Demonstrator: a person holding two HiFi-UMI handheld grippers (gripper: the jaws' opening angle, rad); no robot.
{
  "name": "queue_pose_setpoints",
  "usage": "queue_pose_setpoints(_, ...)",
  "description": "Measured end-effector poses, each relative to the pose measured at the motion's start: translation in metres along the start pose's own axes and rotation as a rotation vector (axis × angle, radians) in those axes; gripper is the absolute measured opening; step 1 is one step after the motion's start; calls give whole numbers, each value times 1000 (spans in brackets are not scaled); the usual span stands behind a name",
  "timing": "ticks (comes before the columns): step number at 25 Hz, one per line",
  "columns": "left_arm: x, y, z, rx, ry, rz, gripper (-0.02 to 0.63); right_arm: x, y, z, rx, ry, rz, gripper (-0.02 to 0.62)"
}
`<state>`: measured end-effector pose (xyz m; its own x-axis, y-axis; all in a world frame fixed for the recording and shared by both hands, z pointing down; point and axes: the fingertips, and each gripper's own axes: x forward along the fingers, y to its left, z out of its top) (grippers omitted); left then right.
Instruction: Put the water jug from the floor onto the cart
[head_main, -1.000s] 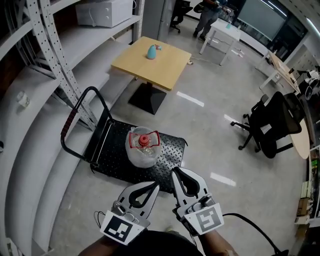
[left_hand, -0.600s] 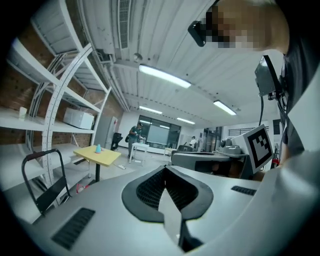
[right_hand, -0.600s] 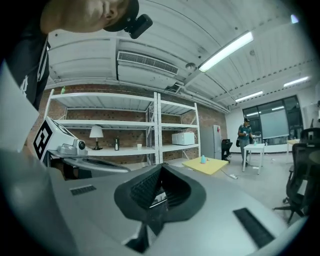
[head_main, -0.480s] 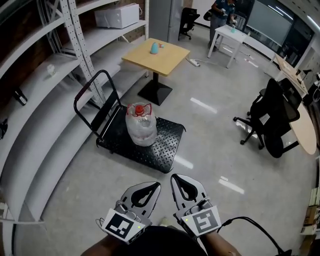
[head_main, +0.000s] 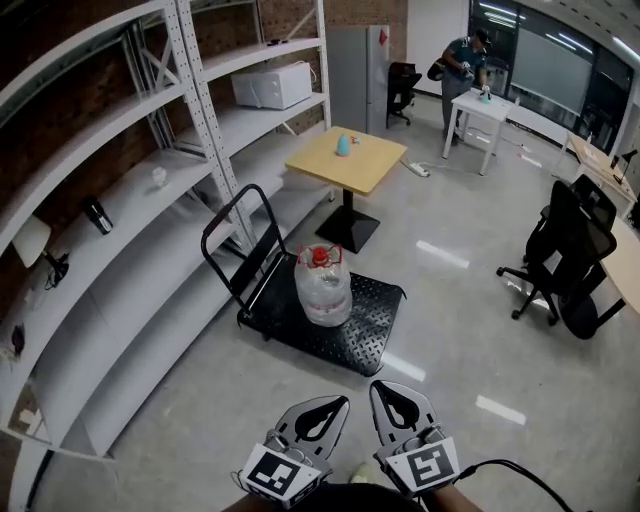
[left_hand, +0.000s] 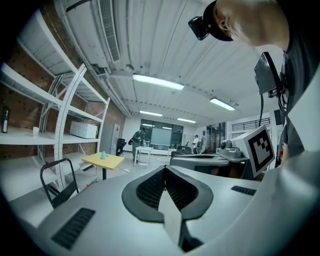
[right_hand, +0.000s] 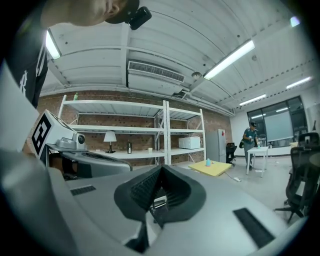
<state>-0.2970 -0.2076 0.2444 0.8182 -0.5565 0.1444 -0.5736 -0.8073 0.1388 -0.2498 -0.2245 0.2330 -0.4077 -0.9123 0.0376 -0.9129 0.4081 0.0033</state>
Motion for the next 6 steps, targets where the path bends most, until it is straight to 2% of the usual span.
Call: queue_pose_setpoints(6,-30,-20,10,26,-48,-13,5,-18,29,14,-23,-14,27,5)
